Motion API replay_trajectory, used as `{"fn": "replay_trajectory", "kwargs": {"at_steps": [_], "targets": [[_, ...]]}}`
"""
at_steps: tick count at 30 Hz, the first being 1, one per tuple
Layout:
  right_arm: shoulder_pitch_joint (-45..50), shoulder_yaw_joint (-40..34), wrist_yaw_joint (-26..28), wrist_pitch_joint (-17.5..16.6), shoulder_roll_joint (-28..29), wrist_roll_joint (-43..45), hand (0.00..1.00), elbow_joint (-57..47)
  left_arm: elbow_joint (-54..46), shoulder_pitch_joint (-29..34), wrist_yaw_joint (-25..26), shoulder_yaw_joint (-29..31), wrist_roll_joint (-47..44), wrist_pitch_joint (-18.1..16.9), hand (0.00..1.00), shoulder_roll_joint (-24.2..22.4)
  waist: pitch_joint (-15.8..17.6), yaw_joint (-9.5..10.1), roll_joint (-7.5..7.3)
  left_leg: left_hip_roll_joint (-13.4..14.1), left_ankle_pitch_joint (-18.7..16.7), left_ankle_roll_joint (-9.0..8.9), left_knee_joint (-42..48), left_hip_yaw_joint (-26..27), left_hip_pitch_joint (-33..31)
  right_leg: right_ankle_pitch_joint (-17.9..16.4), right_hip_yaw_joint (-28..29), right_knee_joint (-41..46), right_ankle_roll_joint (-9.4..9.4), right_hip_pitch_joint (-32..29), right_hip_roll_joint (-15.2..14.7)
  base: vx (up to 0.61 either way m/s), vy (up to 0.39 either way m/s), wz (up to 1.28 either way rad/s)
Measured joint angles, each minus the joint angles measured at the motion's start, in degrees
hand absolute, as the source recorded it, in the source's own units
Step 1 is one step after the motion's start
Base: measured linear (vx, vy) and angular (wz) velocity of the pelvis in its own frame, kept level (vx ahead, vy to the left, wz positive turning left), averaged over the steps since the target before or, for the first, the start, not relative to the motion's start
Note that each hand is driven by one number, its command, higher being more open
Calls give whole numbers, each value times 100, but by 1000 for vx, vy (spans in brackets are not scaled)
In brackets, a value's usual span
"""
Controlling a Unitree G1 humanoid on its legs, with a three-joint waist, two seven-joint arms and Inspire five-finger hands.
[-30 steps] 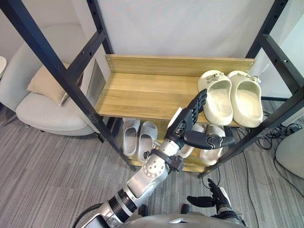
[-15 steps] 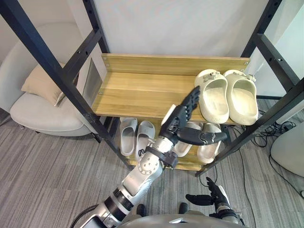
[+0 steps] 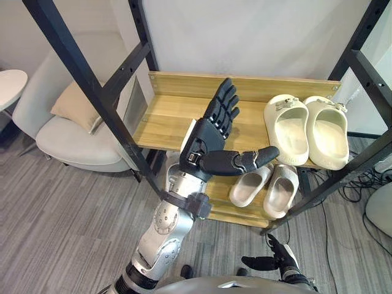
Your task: Organize the slippers on the shoe rack
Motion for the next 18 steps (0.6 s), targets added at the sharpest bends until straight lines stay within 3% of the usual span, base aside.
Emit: {"fn": "replay_trajectory", "kwargs": {"at_steps": [6, 9, 13, 18], "targets": [[33, 7, 18, 25, -36, -7, 100, 207, -2, 243, -684, -1004, -903, 176, 100, 67, -136, 16, 45, 13, 0, -2, 3, -100, 62, -48, -103, 0, -16, 114, 6, 11, -1, 8], [54, 10, 25, 44, -51, -50, 100, 209, 360, 292, -1150, -1343, -1245, 378, 100, 344, -159, -5, 57, 32, -9, -14, 2, -108, 229, -65, -135, 0, -27, 273, 46, 0, 0, 0], [56, 43, 39, 46, -78, -75, 100, 212, 1105, 445, -1343, -1518, -1319, 600, 100, 513, -176, -18, 74, 41, -12, -20, 7, -125, 313, -85, -156, -3, -23, 349, 52, -32, 2, 1], [48, 44, 109, 52, -63, -113, 100, 349, 2302, 1018, -1455, -1370, -611, 680, 100, 756, -201, -36, 21, 61, -14, -28, 9, -105, 321, -101, -127, -6, 4, 344, 66, -12, 4, -2]]}}
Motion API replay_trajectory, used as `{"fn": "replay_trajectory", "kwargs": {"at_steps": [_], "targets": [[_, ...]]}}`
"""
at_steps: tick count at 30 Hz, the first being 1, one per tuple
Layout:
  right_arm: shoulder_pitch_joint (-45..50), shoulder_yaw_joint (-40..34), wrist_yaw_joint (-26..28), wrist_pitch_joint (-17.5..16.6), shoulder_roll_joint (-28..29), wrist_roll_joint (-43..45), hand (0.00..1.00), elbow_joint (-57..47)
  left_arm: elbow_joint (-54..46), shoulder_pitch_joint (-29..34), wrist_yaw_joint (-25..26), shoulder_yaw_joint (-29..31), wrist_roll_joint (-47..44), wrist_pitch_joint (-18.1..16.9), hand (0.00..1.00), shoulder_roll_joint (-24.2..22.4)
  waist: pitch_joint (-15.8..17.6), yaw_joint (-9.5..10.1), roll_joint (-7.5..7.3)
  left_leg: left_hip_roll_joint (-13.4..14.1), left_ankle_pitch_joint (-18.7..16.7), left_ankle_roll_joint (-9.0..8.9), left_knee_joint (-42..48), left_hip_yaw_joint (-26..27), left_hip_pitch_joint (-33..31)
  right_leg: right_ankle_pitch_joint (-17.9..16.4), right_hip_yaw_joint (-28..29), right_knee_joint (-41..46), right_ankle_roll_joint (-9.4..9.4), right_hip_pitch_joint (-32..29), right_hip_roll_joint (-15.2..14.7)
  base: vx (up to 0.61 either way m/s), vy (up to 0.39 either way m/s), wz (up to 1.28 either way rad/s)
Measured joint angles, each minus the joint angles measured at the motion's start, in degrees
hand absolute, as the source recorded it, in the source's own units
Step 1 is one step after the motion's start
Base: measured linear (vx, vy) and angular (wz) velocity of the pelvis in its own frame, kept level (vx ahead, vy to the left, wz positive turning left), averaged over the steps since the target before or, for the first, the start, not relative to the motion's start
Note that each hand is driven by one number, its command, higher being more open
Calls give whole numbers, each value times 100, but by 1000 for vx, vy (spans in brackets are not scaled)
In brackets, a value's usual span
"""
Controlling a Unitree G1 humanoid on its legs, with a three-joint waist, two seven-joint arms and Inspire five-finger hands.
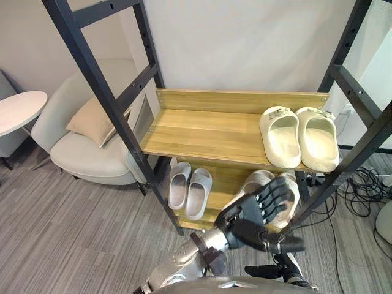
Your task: Organize the slippers on the shoe rack
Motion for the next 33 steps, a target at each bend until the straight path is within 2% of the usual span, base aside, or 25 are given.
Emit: {"fn": "replay_trajectory", "kwargs": {"at_steps": [9, 14, 16, 18, 19, 21, 22, 26, 32, 33], "targets": [[18, -2, 85, 16, 113, 4, 100, 79, 1486, 504, 79, 1345, 1379, -31, 100, -47, 2, 15, -195, 89, -103, -60, 22, 223, 110, 3, 221, -3, -51, -3, 83, 27, 2, -14], [-4, -50, 113, 86, 195, 8, 100, 81, 2830, 515, 664, 2630, 2643, -156, 100, -479, 53, 54, -282, 126, -195, -87, 83, 328, 88, -19, 327, -15, -78, -50, 133, 30, 6, -10], [-6, -52, 112, 87, 219, 9, 100, 82, 3069, 509, 800, 2887, 2867, -179, 100, -545, 45, 67, -309, 130, -202, -93, 84, 331, 61, -24, 331, -15, -85, -78, 146, 19, 1, 0], [-9, -58, 101, 97, 259, 11, 100, 98, 3691, 462, 1127, 3499, 3370, -221, 100, -719, 43, 106, -368, 147, -219, -106, 88, 333, 11, -40, 333, -1, -102, -127, 168, 55, 2, 0], [-9, -58, 101, 97, 259, 11, 100, 98, 3702, 461, 1129, 3508, 3372, -221, 100, -719, 43, 106, -369, 147, -219, -106, 88, 333, 11, -40, 334, -1, -102, -127, 168, 52, 6, -1], [-52, -59, 69, 99, 266, 9, 100, 152, 4265, 411, 1454, 4033, 3685, -217, 100, -827, 52, 127, -385, 148, -234, -108, 90, 340, 2, -45, 341, 2, -100, -139, 171, 43, 15, 0], [-53, -60, 68, 99, 266, 9, 100, 153, 4269, 409, 1462, 4044, 3692, -217, 100, -829, 53, 128, -385, 148, -234, -108, 90, 340, 1, -45, 341, 2, -100, -140, 171, 25, 23, -4], [-236, -57, 17, 105, 276, 8, 100, 309, 5026, 205, 1923, 4729, 4062, -285, 100, -842, 63, 157, -400, 152, -245, -104, 90, 481, -5, -27, 493, 4, -100, -220, 175, 6, 32, -14], [-396, -50, -22, 106, 277, 8, 100, 381, 5270, 292, 2157, 5053, 4037, -281, 100, -891, 171, 227, -421, 158, -292, -82, 161, 698, -79, 29, 747, 90, -96, -423, 171, -12, 37, -23], [-516, -49, -36, 106, 269, 5, 100, 427, 5269, 266, 2184, 5158, 4029, -281, 100, -924, 298, 298, -409, 176, -368, -63, 358, 761, -210, -130, 818, 526, -97, -696, 139, -53, 36, -21]]}}
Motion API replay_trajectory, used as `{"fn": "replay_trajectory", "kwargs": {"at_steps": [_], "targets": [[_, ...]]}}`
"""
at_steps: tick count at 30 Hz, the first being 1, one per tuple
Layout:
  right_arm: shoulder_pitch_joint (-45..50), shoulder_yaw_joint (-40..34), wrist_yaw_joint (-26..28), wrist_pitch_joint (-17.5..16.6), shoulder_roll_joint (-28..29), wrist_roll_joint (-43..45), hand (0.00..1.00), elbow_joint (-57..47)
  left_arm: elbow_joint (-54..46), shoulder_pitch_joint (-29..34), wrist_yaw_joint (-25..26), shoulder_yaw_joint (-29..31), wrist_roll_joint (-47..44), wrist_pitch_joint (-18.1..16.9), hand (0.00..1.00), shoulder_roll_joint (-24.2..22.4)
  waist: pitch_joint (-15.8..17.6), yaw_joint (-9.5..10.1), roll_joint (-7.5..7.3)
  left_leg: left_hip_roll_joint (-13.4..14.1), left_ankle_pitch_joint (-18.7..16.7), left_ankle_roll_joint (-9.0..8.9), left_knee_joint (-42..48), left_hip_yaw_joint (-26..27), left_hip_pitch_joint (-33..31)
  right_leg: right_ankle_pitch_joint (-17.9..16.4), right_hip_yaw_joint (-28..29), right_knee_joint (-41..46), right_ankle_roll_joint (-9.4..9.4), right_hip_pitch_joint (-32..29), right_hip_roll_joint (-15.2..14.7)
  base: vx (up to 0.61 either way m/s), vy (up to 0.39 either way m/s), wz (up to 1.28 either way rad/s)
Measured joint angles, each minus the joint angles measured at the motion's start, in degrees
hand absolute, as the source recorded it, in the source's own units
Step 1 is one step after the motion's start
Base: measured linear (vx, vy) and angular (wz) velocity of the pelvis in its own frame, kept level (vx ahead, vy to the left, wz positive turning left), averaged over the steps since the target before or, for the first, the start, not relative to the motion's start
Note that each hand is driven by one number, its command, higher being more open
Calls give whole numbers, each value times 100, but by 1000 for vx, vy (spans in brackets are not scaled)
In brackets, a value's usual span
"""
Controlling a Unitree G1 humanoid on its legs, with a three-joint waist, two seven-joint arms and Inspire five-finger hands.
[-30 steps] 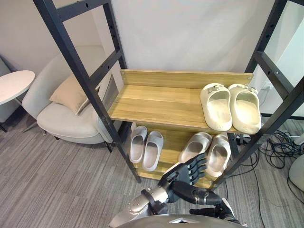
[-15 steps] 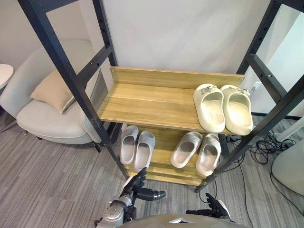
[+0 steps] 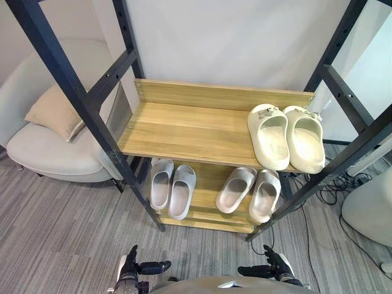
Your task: Organize the slippers on the shoe rack
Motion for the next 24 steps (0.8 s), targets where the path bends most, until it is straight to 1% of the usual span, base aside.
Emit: {"fn": "replay_trajectory", "kwargs": {"at_steps": [1, 3, 4, 5, 6, 7, 8, 9, 10, 11, 12, 13, 14, 15, 16, 17, 18, 19, 20, 21, 22, 23, 24], "targets": [[-105, -1, -38, 1, -13, -2, 100, 54, -1, -66, 11, 50, -11, 0, 100, -4, 96, 14, -12, -4, -78, 20, 235, 0, -148, -208, 29, 510, 5, -258, -65, -67, 29, -13], [-172, -1, -103, 8, -9, -2, 100, 69, -5, -158, 22, 54, -101, 0, 100, 12, 209, 16, -47, -62, -247, 74, 736, -90, -475, -498, 100, 1317, 50, -676, -211, -81, 24, 17], [-211, -1, -110, 8, -16, 0, 100, 72, -8, -194, 26, 54, -115, 0, 100, 22, 237, 22, -47, -91, -291, 107, 935, -149, -627, -532, 127, 1447, 91, -736, -248, -117, 8, 32], [-218, 1, -111, 7, -23, 0, 100, 74, -29, -220, 44, 54, -120, -2, 100, -2, 243, 36, -21, -54, -309, 136, 993, -212, -747, -629, 186, 1467, 119, -746, -259, -132, -45, 51], [-246, -4, -107, 6, -35, 26, 100, 65, -76, -238, 50, 53, -126, -22, 100, -1, 256, 30, -39, -122, -297, 134, 1131, -350, -922, -1112, 420, 2375, 124, -968, -326, -93, -84, 53], [-235, -3, -108, 7, -20, 50, 100, 69, -80, -237, 55, 52, -128, -32, 100, 7, 245, 35, -59, -156, -288, 123, 1162, -421, -962, -1258, 472, 2664, 149, -988, -333, -61, -123, 65], [-230, 1, -112, 6, 10, 117, 100, 84, -83, -235, 75, 52, -193, -41, 100, 5, 232, 79, -80, -212, -262, 87, 1218, -560, -1031, -1490, 626, 2920, 169, -914, -311, -79, -120, 53], [-252, 7, -114, 2, 19, 122, 100, 82, -96, -240, 89, 49, -245, -41, 100, 1, 221, 148, -107, -258, -214, 39, 1254, -643, -1143, -1605, 830, 2815, 163, -888, -240, -108, -123, 51], [-289, 14, -117, 2, 47, 123, 100, 81, -106, -247, 99, 47, -256, -41, 100, -3, 205, 164, -123, -277, -162, 8, 1257, -712, -1237, -1664, 931, 2676, 149, -885, -211, -156, -153, 59], [-423, 18, -139, -1, 113, 128, 100, 75, -91, -328, 126, 25, -263, -34, 100, -58, 182, 174, -1, -227, -5, -61, 1216, -940, -1501, -1627, 838, 2282, -18, -901, -89, -174, -163, 71], [-515, 29, -163, -2, 120, 130, 100, 76, -99, -371, 126, -30, -265, -40, 100, -123, 229, 194, 129, -129, 141, -98, 1094, -1129, -1601, -1484, 660, 2032, -91, -894, 47, -179, -167, 72], [-556, 57, -172, 3, 138, 129, 100, 79, -100, -401, 126, -41, -267, -40, 100, -129, 252, 214, 189, -93, 216, -116, 1000, -1222, -1623, -1434, 578, 1950, -114, -891, 95, -172, -157, 62], [-585, 125, -179, 3, 171, 127, 100, 78, -84, -419, 137, -111, -288, -40, 100, -177, 277, 255, 303, -14, 384, -180, 777, -1380, -1607, -1338, 427, 1800, -167, -838, 193, -139, -163, 59], [-619, 204, -161, 3, 196, 122, 100, 71, -58, -428, 127, -191, -325, -40, 100, -215, 344, 307, 395, 54, 533, -197, 576, -1549, -1543, -1249, 258, 1640, -236, -721, 285, -120, -160, 61], [-623, 229, -164, -7, 191, 121, 100, 68, -53, -424, 127, -207, -329, -40, 100, -229, 357, 327, 435, 91, 611, -198, 504, -1606, -1526, -1221, 158, 1593, -265, -666, 326, -79, -167, 64], [-672, 221, -194, -14, 215, 123, 100, 70, -32, -400, 134, -255, -339, -42, 100, -243, 414, 367, 495, 170, 855, -267, 380, -1609, -1491, -1174, -18, 1572, -348, -566, 417, -84, -146, 72], [-757, 187, -216, -13, 270, 124, 100, 69, -6, -435, 122, -280, -334, -51, 100, -201, 440, 370, 459, 131, 1295, -177, 152, -1411, -1506, -1131, -203, 1480, -426, -559, 338, -117, -140, 87], [-787, 137, -228, -15, 307, 124, 100, 57, 5, -466, 121, -320, -330, -53, 100, -147, 448, 321, 422, 73, 1663, -110, -61, -1268, -1543, -1075, -370, 1368, -500, -564, 269, -95, -65, 96], [-811, 53, -232, -30, 358, 125, 100, 37, 23, -526, 111, -415, -318, -65, 100, -101, 478, 274, 383, -5, 1690, -56, 66, -995, -1658, -977, -573, 1232, -558, -571, 185, -107, -43, 97], [-825, -11, -237, -24, 358, 127, 100, 50, 48, -566, 93, -401, -318, -68, 100, -91, 520, 300, 338, -69, 1113, 87, 840, -511, -1855, -920, -812, 1180, -583, -568, 76, -67, -20, 111], [-805, -27, -262, -24, 343, 126, 100, 55, 61, -570, 96, -401, -318, -69, 100, -74, 534, 291, 314, -122, 542, 151, 1560, -199, -1886, -907, -1045, 1155, -576, -495, -56, -86, -14, 103], [-747, -34, -267, -24, 333, 126, 100, 56, 67, -560, 99, -402, -316, -74, 100, -73, 531, 272, 301, -123, 272, 149, 1894, -42, -1831, -896, -1189, 1122, -559, -453, -127, -35, 15, 127], [-665, -43, -264, -23, 330, 123, 100, 83, 109, -539, 113, -409, -308, -124, 100, -76, 516, 228, 297, 32, -192, 148, 2347, 415, -1597, -847, -1507, 1038, -512, -339, -223, -27, 83, 125]]}}
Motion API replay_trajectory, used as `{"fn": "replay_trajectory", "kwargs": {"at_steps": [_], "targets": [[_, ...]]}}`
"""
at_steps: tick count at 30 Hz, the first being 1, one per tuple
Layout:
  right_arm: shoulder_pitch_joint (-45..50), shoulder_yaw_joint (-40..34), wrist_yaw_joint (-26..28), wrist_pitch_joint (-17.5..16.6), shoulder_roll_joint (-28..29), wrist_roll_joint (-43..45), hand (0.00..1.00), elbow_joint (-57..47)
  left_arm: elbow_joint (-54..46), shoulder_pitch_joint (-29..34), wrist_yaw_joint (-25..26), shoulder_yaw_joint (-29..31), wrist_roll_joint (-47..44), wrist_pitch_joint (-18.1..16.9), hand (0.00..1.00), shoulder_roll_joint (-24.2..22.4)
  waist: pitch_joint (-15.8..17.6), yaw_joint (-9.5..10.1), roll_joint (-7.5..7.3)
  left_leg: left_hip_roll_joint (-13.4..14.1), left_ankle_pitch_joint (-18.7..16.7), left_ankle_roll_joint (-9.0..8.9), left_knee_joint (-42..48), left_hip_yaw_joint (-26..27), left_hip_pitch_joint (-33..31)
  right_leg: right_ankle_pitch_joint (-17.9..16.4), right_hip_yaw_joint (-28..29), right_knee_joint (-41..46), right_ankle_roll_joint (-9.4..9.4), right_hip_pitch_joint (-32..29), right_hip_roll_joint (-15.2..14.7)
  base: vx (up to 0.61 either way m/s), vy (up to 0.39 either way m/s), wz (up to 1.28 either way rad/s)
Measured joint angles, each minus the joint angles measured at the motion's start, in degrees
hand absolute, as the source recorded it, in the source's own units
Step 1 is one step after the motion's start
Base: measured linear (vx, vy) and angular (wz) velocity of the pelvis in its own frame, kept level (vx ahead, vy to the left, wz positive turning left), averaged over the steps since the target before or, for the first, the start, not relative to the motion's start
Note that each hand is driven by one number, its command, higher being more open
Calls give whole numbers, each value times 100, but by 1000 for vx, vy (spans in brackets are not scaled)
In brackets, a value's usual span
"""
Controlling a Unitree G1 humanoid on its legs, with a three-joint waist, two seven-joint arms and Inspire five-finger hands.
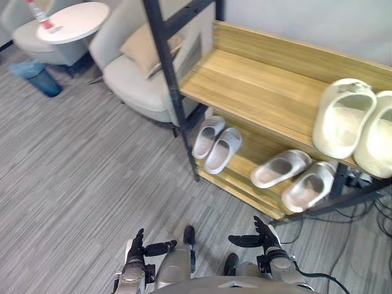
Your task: Organize the slippers on the shoe rack
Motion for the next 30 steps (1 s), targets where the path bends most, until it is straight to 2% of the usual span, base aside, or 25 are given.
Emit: {"fn": "replay_trajectory", "kwargs": {"at_steps": [2, 3, 4, 5, 6, 8, 10, 11, 12, 14, 15, 16, 17, 18, 19, 20, 21, 23, 24, 25, 26, 27, 28, 29, 30], "targets": [[6, -27, 43, 15, 5, -1, 100, 21, 87, 1, 8, -3, 38, 1, 100, 5, -8, -83, 15, 332, -312, -22, 147, 566, 340, 43, -334, -39, 66, 37, -66, -10, 147, 129], [11, -90, 45, 18, 9, 0, 100, 18, 186, -29, 0, -23, 117, 5, 100, 3, -22, -115, 38, 585, -346, -37, -198, 1026, 758, 90, -689, -41, 143, 42, -132, -5, 171, 117], [17, -106, 45, 19, 8, 0, 100, 18, 194, -31, -1, -39, 120, 7, 100, -4, -38, -115, 67, 603, -304, -130, -499, 1070, 899, 117, -801, -59, 196, 46, -139, -19, 255, 140], [29, -183, 60, 22, 61, 2, 100, 12, 230, -45, -7, -65, 128, 5, 100, 1, -65, -115, 93, 507, -306, -226, -1018, 1043, 1016, 230, -1054, -217, 346, 102, -126, -27, 231, 76], [29, -189, 60, 22, 66, 2, 100, 12, 234, -47, -8, -65, 128, 5, 100, 3, -65, -115, 93, 499, -306, -226, -1042, 1038, 1019, 239, -1076, -233, 350, 108, -125, -48, 274, 109], [21, -195, 91, 23, 249, 0, 100, 20, 301, -34, -61, -66, 160, 14, 100, 118, -83, -67, -94, 201, -264, -167, -1455, 649, 1123, 515, -1561, -672, 557, 471, -164, -27, 233, 100], [30, -188, 111, 18, 344, -3, 100, 21, 320, 25, -69, -70, 218, 13, 100, 146, -119, -69, -146, 53, -254, -151, -1492, 452, 1192, 549, -1737, -686, 607, 643, -286, 21, 230, 74], [1, -183, 171, 16, 406, -9, 100, 23, 390, 22, -93, -130, 229, 8, 100, 148, -181, -70, -142, -160, -226, -4, -1556, 206, 1229, 433, -1881, -160, 717, 636, -636, 34, 229, 81], [-18, -179, 184, 17, 412, -9, 100, 24, 394, 18, -99, -170, 230, 6, 100, 148, -170, -71, -125, -216, -242, 88, -1552, 130, 1237, 362, -1896, 131, 762, 600, -786, 50, 267, 93], [-67, -145, 211, 37, 414, -10, 100, 44, 424, 20, -110, -195, 236, 4, 100, 133, -119, -72, -81, -383, -356, 309, -1469, -124, 1285, 226, -1754, 1329, 670, 384, -1334, 39, 340, 73], [-141, -63, 230, 45, 422, -11, 100, 47, 477, 31, -108, -197, 234, 4, 100, 182, -50, -66, -146, -564, -566, 458, -1329, -403, 1347, 257, -1193, 2599, 300, 49, -1837, -6, 271, 75], [-171, -45, 233, 44, 433, -12, 100, 46, 500, 31, -106, -205, 234, 6, 100, 206, -56, -75, -185, -615, -589, 494, -1292, -499, 1364, 317, -906, 2880, 143, -53, -1898, 16, 214, 120], [-165, 57, 249, 27, 467, -11, 100, 31, 509, 24, -83, -200, 222, 12, 100, 254, -35, -132, -229, -684, -652, 602, -1202, -878, 1417, 2, -146, 3309, 263, -273, -1673, 114, -6, 149], [-168, 125, 306, 22, 473, -11, 100, -1, 505, -40, -72, -168, 220, 9, 100, 257, -16, -149, -262, -679, -678, 649, -1144, -1276, 1402, -392, 464, 3291, 334, -455, -1106, 142, -12, 152], [-172, 150, 319, 22, 469, -11, 100, -13, 506, -41, -77, -166, 219, 12, 100, 259, -13, -158, -263, -680, -679, 651, -1142, -1399, 1394, -478, 575, 3251, 319, -518, -944, 181, -52, 178], [-214, 212, 341, 16, 444, -7, 100, -15, 506, -39, -74, -159, 207, 12, 100, 263, 9, -183, -275, -697, -694, 672, -1153, -1869, 1393, -665, 826, 2863, 288, -827, -430, 143, -54, 121], [-221, 221, 343, 15, 437, -5, 100, -16, 506, -39, -73, -159, 204, 12, 100, 262, 12, -180, -275, -702, -703, 670, -1158, -1955, 1400, -666, 840, 2758, 287, -894, -353, 212, -105, 159], [-308, 280, 364, -7, 427, -1, 100, -32, 507, -39, -66, -143, 194, 13, 100, 259, 47, -208, -280, -708, -833, 623, -1165, -2480, 1498, -588, 925, 1997, 360, -1293, -5, 262, -179, 126], [-318, 303, 389, -26, 453, -2, 100, -48, 506, -23, -87, -83, 195, 13, 100, 268, 65, -246, -330, -734, -965, 548, -1127, -2756, 1610, -413, 1176, 1443, 424, -1377, 134, 395, -315, 151], [-307, 314, 416, -27, 426, -3, 100, -43, 529, -7, -107, -29, 197, 18, 100, 235, 41, -293, -343, -746, -1173, 441, -977, -3134, 1716, -88, 1282, 1373, 60, -1221, 238, 376, -285, 129], [-310, 304, 425, -15, 390, -4, 100, -40, 529, 16, -106, -6, 202, 11, 100, 170, 9, -266, -249, -641, -1232, 406, -975, -3209, 1747, -192, 1195, 1383, 120, -1168, 289, 580, -399, 111], [-325, 222, 422, -12, 404, -2, 100, -47, 520, 48, -147, 32, 220, 2, 100, 98, -82, -227, -139, -567, -1236, 229, -848, -3316, 1642, -403, 952, 1419, -3, -1133, 302, 449, -264, 95], [-313, 123, 396, 7, 401, 3, 100, -55, 503, -9, -183, 75, 236, 2, 100, 49, -107, -284, -72, -535, -1263, -273, -353, -3307, 1367, -441, 715, 1259, -44, -977, 318, 448, -254, 105], [-293, 87, 399, 31, 401, 9, 100, -61, 493, -34, -196, 130, 245, 2, 100, 36, -101, -333, -57, -544, -1261, -615, 53, -3208, 1196, -445, 630, 1092, -52, -825, 353, 353, -179, 97], [-204, 89, 400, 65, 401, 12, 100, -104, 475, -50, -216, 340, 264, 2, 100, -17, -88, -336, -52, -522, -1171, -1039, 948, -2851, 844, -447, 511, 759, -63, -453, 445, 353, -178, 57]]}}
